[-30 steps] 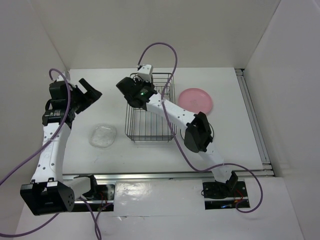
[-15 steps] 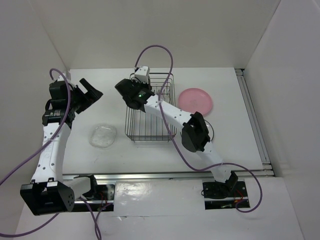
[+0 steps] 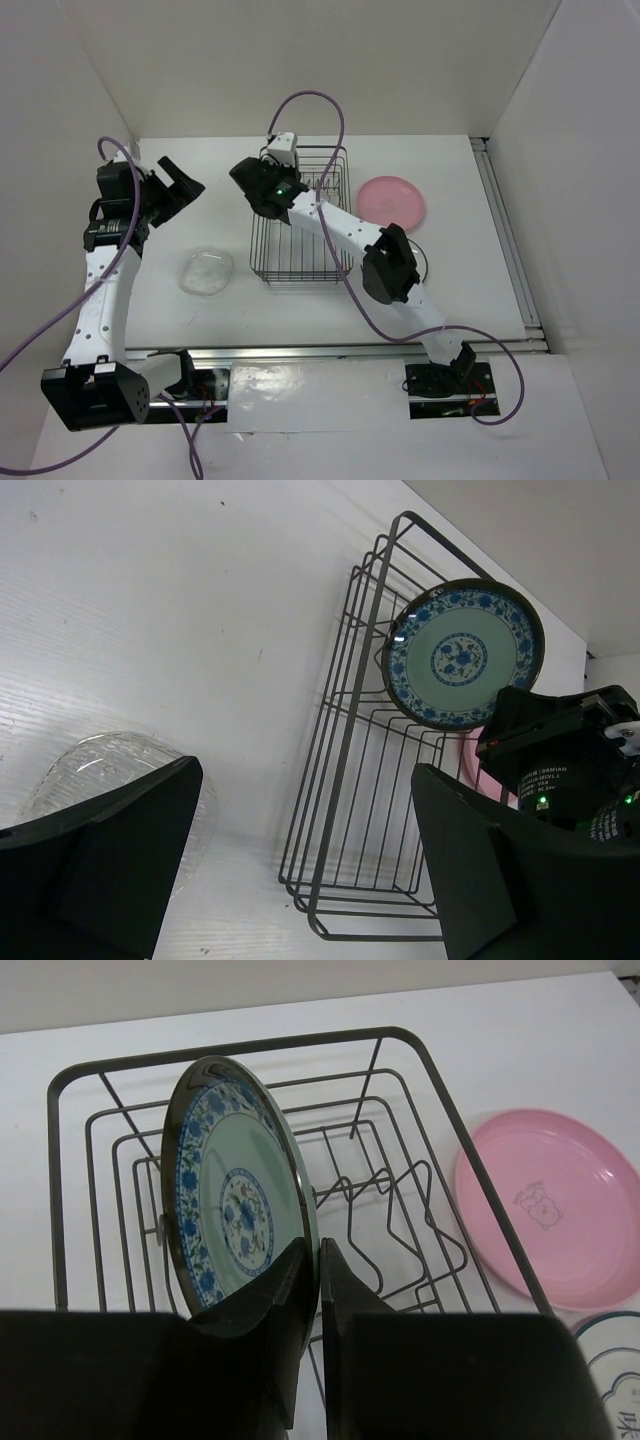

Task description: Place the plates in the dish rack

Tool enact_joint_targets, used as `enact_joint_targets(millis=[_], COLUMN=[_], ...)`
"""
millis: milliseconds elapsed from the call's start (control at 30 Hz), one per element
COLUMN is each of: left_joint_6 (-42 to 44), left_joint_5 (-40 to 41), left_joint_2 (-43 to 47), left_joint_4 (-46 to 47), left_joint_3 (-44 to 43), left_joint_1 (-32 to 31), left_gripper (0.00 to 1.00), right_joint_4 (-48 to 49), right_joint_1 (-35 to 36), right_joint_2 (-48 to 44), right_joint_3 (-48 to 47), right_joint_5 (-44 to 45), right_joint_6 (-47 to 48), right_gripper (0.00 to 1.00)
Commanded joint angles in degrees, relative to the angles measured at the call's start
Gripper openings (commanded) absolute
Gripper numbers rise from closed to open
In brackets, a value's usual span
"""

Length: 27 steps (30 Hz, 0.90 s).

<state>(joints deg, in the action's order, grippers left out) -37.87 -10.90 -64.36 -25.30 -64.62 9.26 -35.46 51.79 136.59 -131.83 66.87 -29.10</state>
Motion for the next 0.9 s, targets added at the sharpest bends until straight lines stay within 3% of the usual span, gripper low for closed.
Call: enact_joint_targets(millis=[0, 467, 567, 600, 700, 867], left_joint_6=[0.16, 0.16, 0.69, 0.69, 0.69, 0.69], left_joint_5=[-1.23, -1.76, -1.76, -1.76, -1.15, -0.62], left_joint_2=[0.29, 0.29, 0.29, 0.29, -0.24, -0.24], left_joint_4=[2.18, 2.18, 2.18, 2.18, 2.18, 1.66], left_joint_3=[-1.74, -1.74, -1.74, -1.74, -1.74, -1.74], left_joint_1=[0.32, 0.94, 0.94, 0.94, 0.94, 0.94], left_gripper=[1.00, 1.00, 1.00, 1.00, 1.00, 1.00], right_joint_4=[2.94, 6.90, 7.51, 7.51, 8.22, 9.36], right_joint_1=[0.50, 0.50, 0.50, 0.50, 0.50, 0.50], right_joint_2=[1.22, 2.80, 2.80, 2.80, 2.28, 2.27], right_joint_3=[-1.68, 0.17, 0.17, 0.69, 2.18, 2.81], right_joint_5=[0.10, -4.21, -5.25, -5.26, -6.49, -7.55], right_joint_6=[-0.34, 0.97, 0.98, 0.98, 0.98, 0.98], right_gripper=[0.17, 0.17, 0.26, 0.35, 0.48, 0.51])
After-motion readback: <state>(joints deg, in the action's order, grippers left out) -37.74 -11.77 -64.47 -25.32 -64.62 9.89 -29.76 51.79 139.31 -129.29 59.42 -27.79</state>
